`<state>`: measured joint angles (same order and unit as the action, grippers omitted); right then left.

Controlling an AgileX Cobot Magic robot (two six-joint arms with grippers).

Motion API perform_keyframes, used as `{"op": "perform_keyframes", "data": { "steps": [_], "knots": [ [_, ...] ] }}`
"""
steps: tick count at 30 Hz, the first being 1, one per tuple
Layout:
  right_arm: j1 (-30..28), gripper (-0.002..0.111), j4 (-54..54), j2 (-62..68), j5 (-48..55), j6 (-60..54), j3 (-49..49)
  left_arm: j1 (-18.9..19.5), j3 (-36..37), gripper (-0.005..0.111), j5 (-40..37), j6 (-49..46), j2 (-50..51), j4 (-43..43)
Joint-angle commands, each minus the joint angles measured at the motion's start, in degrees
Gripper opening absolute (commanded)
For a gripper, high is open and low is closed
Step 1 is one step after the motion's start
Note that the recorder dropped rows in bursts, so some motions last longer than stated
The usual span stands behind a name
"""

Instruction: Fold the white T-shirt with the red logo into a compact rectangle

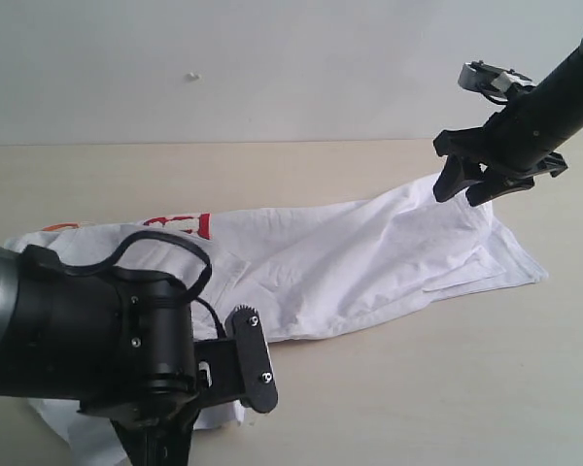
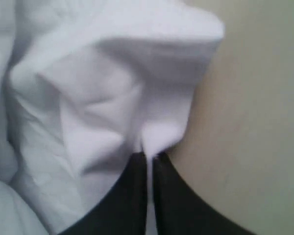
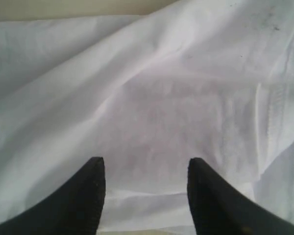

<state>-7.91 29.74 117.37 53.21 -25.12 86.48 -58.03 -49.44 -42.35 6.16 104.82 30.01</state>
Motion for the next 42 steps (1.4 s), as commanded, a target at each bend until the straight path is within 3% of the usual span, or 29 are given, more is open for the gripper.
{"op": "perform_keyframes", "data": {
  "steps": [1, 7, 11, 13, 18, 21, 31, 34, 39, 42],
  "knots": [
    [-0.09, 0.05, 0.16, -0.76, -0.19, -0.32, 0.43, -1.05, -1.84, 0.0, -2.18, 0.05, -4.85, -0.5],
    [-0.09, 0.05, 0.16, -0.76, -0.81, -0.32, 0.43, -0.22, -1.84, 0.0, -2.08, -3.02, -15.36, -0.51],
    [-0.09, 0.05, 0.16, -0.76, -0.45, -0.32, 0.43, 7.03, -1.84, 0.0, -0.04, -7.43, -17.85, -0.4],
    [-0.09, 0.05, 0.8, -0.76, -0.33, -0.32, 0.43, 10.64, -1.84, 0.0, 5.73, -8.35, -17.85, 1.33],
    [-0.09, 0.05, 1.35, -0.76, -0.51, -0.32, 0.43, 12.16, -1.84, 0.0, 20.46, -9.22, -17.01, 17.02],
    [-0.09, 0.05, 1.35, -0.76, -0.65, -0.68, 0.43, 15.91, -1.84, 0.0, 27.99, -9.22, -13.72, 21.48],
    [-0.09, 0.05, 1.35, -0.76, -0.4, -0.68, 0.43, 25.36, -1.84, 0.001, 32.25, -8.48, -8.46, 15.79],
    [-0.09, 0.05, 1.35, -0.76, 0.12, -0.68, 0.43, 25.64, -2.08, 0.017, 33.08, -8.58, -7.39, 16.46],
    [-0.09, 0.05, 1.5, -0.76, 0.2, -0.68, 0.43, 25.64, -2.99, 0.067, 34.76, -8.73, -6.36, 18.13],
    [-0.09, 0.05, 1.5, -0.76, 0.2, -0.68, 0.43, 26.16, -3.8, 0.073, 35.22, -8.73, -6.26, 18.57]
  ]
}}
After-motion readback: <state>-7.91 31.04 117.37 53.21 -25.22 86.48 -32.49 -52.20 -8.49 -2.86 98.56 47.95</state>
